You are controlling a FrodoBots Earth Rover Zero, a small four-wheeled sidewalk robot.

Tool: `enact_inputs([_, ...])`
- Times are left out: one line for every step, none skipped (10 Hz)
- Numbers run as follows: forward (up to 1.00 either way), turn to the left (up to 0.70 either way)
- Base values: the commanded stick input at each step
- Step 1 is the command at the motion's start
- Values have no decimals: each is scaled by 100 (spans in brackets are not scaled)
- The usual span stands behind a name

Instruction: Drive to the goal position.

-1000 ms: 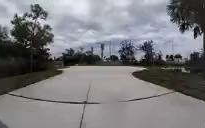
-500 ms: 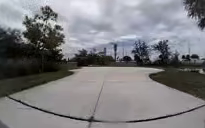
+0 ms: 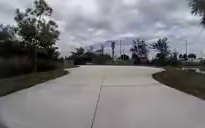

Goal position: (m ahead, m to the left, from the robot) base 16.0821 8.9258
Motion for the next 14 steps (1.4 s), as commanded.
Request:
enact_inputs([85, 0])
enact_inputs([85, 0])
enact_inputs([85, 0])
enact_inputs([85, 0])
enact_inputs([85, 0])
enact_inputs([85, 0])
enact_inputs([85, 0])
enact_inputs([85, 0])
enact_inputs([85, 0])
enact_inputs([85, 0])
enact_inputs([85, 0])
enact_inputs([85, 0])
enact_inputs([85, 0])
enact_inputs([85, 0])
